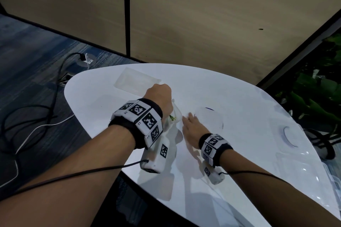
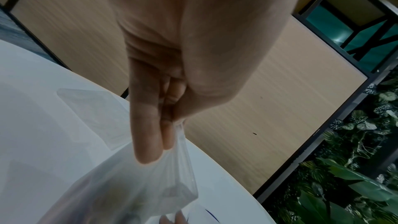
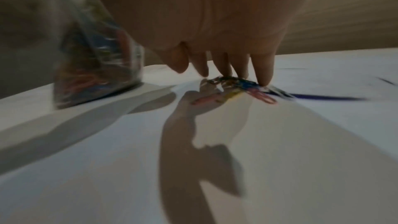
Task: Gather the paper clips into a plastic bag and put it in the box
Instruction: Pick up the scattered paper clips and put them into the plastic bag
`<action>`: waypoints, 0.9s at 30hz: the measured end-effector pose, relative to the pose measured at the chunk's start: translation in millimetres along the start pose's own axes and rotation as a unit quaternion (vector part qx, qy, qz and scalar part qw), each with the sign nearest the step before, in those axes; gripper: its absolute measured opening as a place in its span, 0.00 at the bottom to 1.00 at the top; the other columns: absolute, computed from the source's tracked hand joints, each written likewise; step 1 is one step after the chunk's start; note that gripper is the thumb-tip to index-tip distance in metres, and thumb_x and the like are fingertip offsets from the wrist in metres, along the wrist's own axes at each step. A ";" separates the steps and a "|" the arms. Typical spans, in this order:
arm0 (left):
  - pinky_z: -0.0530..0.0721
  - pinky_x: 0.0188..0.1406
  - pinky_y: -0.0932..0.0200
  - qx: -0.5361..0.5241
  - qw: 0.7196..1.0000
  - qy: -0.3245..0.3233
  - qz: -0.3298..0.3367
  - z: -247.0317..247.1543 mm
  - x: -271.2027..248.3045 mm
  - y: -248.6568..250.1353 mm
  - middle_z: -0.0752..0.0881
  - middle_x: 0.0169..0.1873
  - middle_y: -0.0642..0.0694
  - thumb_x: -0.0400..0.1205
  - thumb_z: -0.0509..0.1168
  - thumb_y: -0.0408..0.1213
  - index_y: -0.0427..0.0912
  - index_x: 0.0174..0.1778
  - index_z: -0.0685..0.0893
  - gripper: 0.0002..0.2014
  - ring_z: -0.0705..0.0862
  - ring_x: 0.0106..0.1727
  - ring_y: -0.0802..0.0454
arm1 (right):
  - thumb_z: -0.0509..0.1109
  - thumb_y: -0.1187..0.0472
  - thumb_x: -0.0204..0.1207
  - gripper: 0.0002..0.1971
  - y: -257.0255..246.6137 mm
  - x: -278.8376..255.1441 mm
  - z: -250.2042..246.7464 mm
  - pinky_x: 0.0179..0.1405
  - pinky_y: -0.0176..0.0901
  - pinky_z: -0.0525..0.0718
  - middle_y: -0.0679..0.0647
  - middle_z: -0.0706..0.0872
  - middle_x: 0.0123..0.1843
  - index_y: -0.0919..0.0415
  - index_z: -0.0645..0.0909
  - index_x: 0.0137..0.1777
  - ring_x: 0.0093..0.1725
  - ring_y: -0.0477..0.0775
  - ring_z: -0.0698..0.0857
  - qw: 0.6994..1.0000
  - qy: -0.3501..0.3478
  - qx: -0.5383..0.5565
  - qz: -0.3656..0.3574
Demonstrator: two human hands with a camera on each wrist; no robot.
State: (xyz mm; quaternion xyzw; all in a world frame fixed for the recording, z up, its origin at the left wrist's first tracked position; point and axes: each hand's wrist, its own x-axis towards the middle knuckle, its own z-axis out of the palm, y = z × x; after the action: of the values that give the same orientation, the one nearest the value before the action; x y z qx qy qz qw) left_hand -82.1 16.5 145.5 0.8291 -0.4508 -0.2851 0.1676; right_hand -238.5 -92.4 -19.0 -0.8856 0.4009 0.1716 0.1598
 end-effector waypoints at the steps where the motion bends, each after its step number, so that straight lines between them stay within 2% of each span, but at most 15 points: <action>1: 0.89 0.64 0.46 0.008 1.000 0.001 0.003 0.8 0.3 1.0 0.86 0.63 0.35 0.83 0.67 0.26 0.32 0.68 0.83 0.17 0.88 0.63 0.38 | 0.50 0.59 0.86 0.29 -1.5 1.9 6.6 0.82 0.63 0.59 0.63 0.45 0.87 0.62 0.48 0.85 0.85 0.66 0.49 0.999 -0.007 -0.038 -0.013; 4: 0.89 0.63 0.48 0.025 1.000 -0.001 0.006 3.0 2.1 1.1 0.87 0.62 0.35 0.81 0.70 0.27 0.33 0.67 0.84 0.17 0.87 0.63 0.38 | 0.59 0.65 0.79 0.38 7.2 -0.5 23.2 0.80 0.61 0.64 0.64 0.43 0.86 0.64 0.42 0.85 0.85 0.68 0.47 0.989 -0.014 -0.141 -0.046; 6: 0.89 0.62 0.50 0.032 0.999 0.000 0.003 3.2 4.1 -0.2 0.88 0.61 0.36 0.80 0.70 0.28 0.33 0.66 0.85 0.17 0.87 0.63 0.39 | 0.66 0.71 0.75 0.42 14.4 -9.4 24.1 0.78 0.59 0.70 0.66 0.47 0.86 0.67 0.45 0.84 0.84 0.68 0.54 0.985 -0.001 -0.161 -0.060; 8: 0.89 0.63 0.49 0.031 1.000 -0.001 -0.002 2.7 5.1 -1.3 0.88 0.62 0.36 0.80 0.70 0.28 0.34 0.67 0.85 0.18 0.87 0.63 0.39 | 0.65 0.74 0.75 0.33 16.7 -18.6 19.6 0.67 0.54 0.78 0.69 0.63 0.79 0.71 0.60 0.80 0.76 0.68 0.70 0.983 0.034 -0.164 -0.080; 9: 0.89 0.63 0.49 0.028 1.000 0.000 -0.004 2.3 5.0 -1.4 0.88 0.62 0.36 0.80 0.70 0.28 0.34 0.67 0.85 0.18 0.87 0.64 0.39 | 0.63 0.75 0.74 0.25 17.9 -20.8 19.3 0.55 0.53 0.80 0.69 0.72 0.71 0.71 0.69 0.73 0.67 0.68 0.77 0.981 0.061 -0.156 -0.098; 10: 0.89 0.63 0.49 0.027 1.000 -0.001 -0.005 2.1 4.8 -1.3 0.87 0.62 0.36 0.80 0.69 0.27 0.34 0.67 0.85 0.18 0.87 0.64 0.39 | 0.63 0.75 0.73 0.19 19.6 -21.6 20.0 0.44 0.51 0.78 0.67 0.78 0.61 0.70 0.75 0.64 0.57 0.67 0.82 0.979 0.079 -0.149 -0.113; 12: 0.89 0.63 0.48 0.025 1.000 -0.002 -0.007 2.3 4.5 -0.8 0.88 0.62 0.36 0.80 0.69 0.26 0.34 0.67 0.85 0.18 0.87 0.63 0.38 | 0.65 0.74 0.72 0.09 21.6 -20.6 16.9 0.36 0.48 0.73 0.64 0.82 0.49 0.69 0.80 0.52 0.48 0.66 0.84 0.978 0.085 -0.146 -0.119; 15: 0.89 0.63 0.47 0.022 1.000 -0.006 -0.010 3.1 4.4 -0.8 0.88 0.61 0.36 0.80 0.68 0.25 0.33 0.66 0.86 0.18 0.88 0.62 0.38 | 0.66 0.71 0.74 0.09 23.8 -13.9 3.0 0.44 0.49 0.80 0.61 0.84 0.51 0.65 0.85 0.51 0.51 0.64 0.84 0.985 0.075 -0.132 -0.087; 17: 0.90 0.62 0.46 0.016 1.000 -0.008 -0.013 2.5 4.4 -1.7 0.89 0.59 0.35 0.80 0.68 0.25 0.33 0.66 0.86 0.18 0.89 0.60 0.38 | 0.67 0.69 0.74 0.12 23.2 -11.3 -10.0 0.51 0.45 0.84 0.57 0.87 0.52 0.60 0.89 0.52 0.51 0.61 0.86 0.994 0.089 -0.060 -0.038; 18: 0.90 0.62 0.46 0.014 1.000 -0.008 -0.014 2.0 4.3 -2.2 0.89 0.59 0.35 0.80 0.67 0.24 0.33 0.66 0.86 0.18 0.89 0.60 0.38 | 0.67 0.68 0.73 0.12 24.8 -8.8 -14.6 0.54 0.42 0.85 0.55 0.89 0.50 0.58 0.90 0.49 0.50 0.57 0.87 0.994 0.105 -0.009 -0.009; 20: 0.91 0.61 0.46 0.014 1.000 -0.008 -0.014 1.1 3.5 -2.2 0.89 0.59 0.35 0.80 0.67 0.24 0.33 0.66 0.86 0.18 0.90 0.59 0.38 | 0.68 0.67 0.71 0.12 29.8 -6.3 -24.8 0.50 0.35 0.84 0.48 0.90 0.36 0.53 0.91 0.35 0.40 0.48 0.87 0.987 0.123 0.089 0.055; 22: 0.90 0.61 0.48 0.017 1.000 -0.009 -0.012 1.3 2.9 -1.5 0.89 0.59 0.36 0.80 0.68 0.25 0.34 0.66 0.86 0.17 0.89 0.60 0.39 | 0.74 0.65 0.67 0.11 37.6 -3.8 -35.3 0.46 0.34 0.85 0.41 0.85 0.24 0.50 0.89 0.27 0.33 0.43 0.85 0.967 0.129 0.190 0.115; 24: 0.89 0.61 0.51 0.022 1.000 -0.004 -0.008 1.9 2.7 -0.7 0.88 0.61 0.36 0.80 0.69 0.25 0.34 0.66 0.86 0.18 0.87 0.62 0.39 | 0.80 0.67 0.65 0.07 42.1 -4.6 -50.1 0.49 0.37 0.87 0.46 0.89 0.29 0.53 0.92 0.33 0.36 0.46 0.88 0.924 0.138 0.320 0.157; 25: 0.89 0.61 0.51 0.022 1.000 -0.001 -0.006 2.0 2.9 -0.2 0.87 0.62 0.36 0.80 0.69 0.26 0.34 0.67 0.85 0.18 0.87 0.63 0.39 | 0.81 0.70 0.64 0.08 41.8 -6.2 -58.2 0.50 0.39 0.89 0.52 0.91 0.33 0.55 0.92 0.35 0.39 0.51 0.90 0.893 0.142 0.395 0.160; 27: 0.89 0.62 0.50 0.018 1.000 0.000 -0.006 2.5 3.8 0.5 0.88 0.61 0.36 0.81 0.69 0.26 0.34 0.67 0.85 0.17 0.87 0.63 0.39 | 0.80 0.75 0.66 0.07 31.5 -12.7 -76.7 0.47 0.42 0.91 0.62 0.92 0.37 0.63 0.91 0.38 0.40 0.60 0.91 0.802 0.132 0.567 0.131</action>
State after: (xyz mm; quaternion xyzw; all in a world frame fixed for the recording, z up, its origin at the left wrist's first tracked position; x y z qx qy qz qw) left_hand -82.4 13.0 142.6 0.8346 -0.4513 -0.2777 0.1506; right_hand -257.0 -136.2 50.1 -0.5898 0.5563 -0.1861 0.5551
